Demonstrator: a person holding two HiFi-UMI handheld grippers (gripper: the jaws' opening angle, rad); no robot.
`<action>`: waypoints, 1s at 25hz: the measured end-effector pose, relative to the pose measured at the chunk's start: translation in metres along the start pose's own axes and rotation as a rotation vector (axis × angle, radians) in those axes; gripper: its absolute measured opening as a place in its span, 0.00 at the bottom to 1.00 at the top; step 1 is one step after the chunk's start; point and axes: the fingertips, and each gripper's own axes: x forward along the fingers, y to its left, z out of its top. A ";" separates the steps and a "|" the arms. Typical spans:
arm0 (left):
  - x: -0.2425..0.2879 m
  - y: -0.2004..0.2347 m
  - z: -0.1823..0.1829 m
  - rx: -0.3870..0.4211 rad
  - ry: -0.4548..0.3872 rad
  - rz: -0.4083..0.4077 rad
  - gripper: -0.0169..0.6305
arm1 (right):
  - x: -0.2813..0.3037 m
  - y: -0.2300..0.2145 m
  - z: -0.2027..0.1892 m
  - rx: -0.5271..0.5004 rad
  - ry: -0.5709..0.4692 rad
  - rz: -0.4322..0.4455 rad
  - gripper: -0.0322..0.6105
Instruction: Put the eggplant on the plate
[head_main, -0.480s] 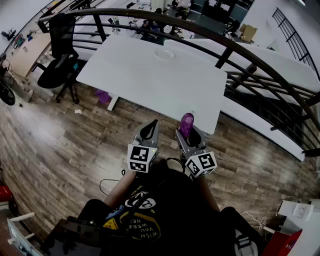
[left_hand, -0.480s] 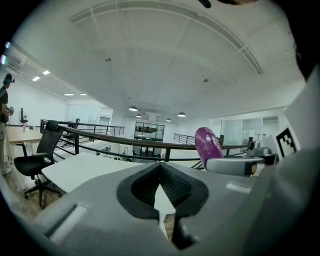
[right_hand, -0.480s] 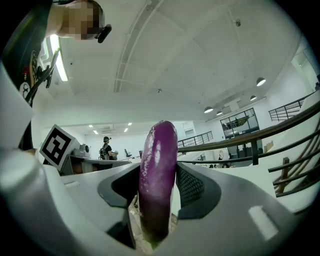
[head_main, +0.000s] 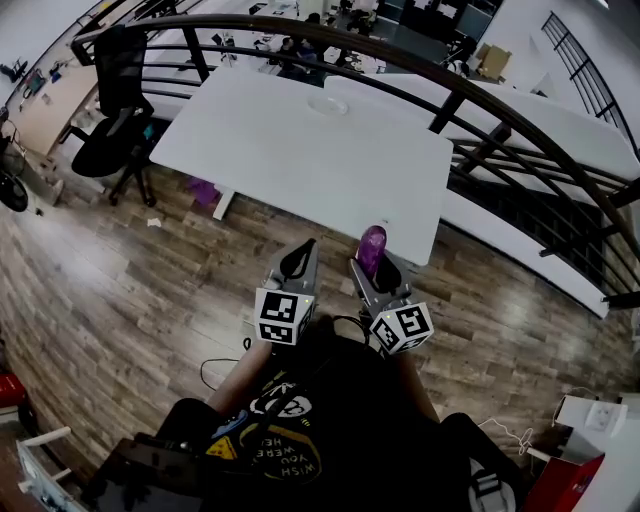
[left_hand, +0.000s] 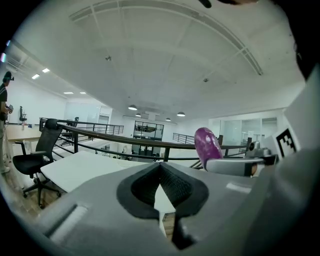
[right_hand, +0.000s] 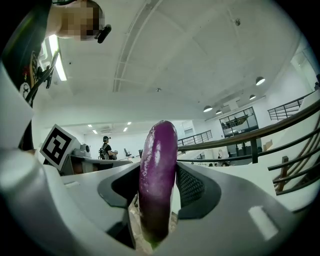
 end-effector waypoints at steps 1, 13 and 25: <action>0.000 0.001 -0.001 -0.002 0.001 0.000 0.03 | 0.000 0.000 -0.001 -0.002 0.001 -0.001 0.38; -0.003 0.032 0.003 -0.010 -0.003 0.010 0.03 | 0.027 0.015 0.001 0.046 -0.005 0.048 0.39; 0.010 0.080 -0.002 -0.030 0.026 -0.034 0.03 | 0.077 0.023 -0.003 0.045 0.013 0.025 0.39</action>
